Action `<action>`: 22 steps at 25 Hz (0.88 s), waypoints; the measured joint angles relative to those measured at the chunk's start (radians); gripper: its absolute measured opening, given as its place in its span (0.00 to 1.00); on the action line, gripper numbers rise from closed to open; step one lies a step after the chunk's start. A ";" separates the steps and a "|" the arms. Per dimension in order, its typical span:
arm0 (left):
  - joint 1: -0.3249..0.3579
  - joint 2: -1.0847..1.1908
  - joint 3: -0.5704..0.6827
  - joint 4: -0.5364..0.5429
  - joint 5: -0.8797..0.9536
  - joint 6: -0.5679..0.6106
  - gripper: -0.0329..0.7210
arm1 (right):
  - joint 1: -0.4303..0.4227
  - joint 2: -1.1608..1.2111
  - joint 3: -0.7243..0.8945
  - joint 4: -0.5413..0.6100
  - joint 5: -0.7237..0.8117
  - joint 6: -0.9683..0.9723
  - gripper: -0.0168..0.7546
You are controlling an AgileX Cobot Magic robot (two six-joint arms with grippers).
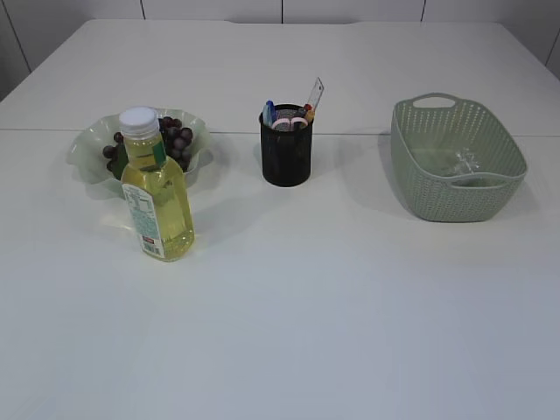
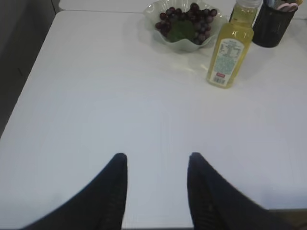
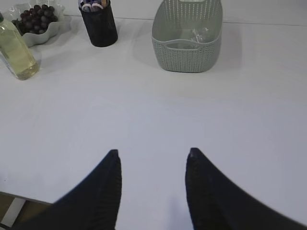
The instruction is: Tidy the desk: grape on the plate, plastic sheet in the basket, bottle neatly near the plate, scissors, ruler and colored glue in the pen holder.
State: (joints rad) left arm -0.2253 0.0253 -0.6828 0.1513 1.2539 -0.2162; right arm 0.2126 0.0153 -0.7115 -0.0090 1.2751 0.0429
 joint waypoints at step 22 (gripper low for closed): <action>0.000 -0.014 0.149 -0.024 -0.123 0.000 0.45 | 0.000 -0.036 0.175 -0.101 -0.040 -0.013 0.49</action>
State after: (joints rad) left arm -0.2253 0.0117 -0.5340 0.1273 1.1312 -0.2162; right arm 0.2126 -0.0205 -0.5367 -0.1103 1.2349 0.0296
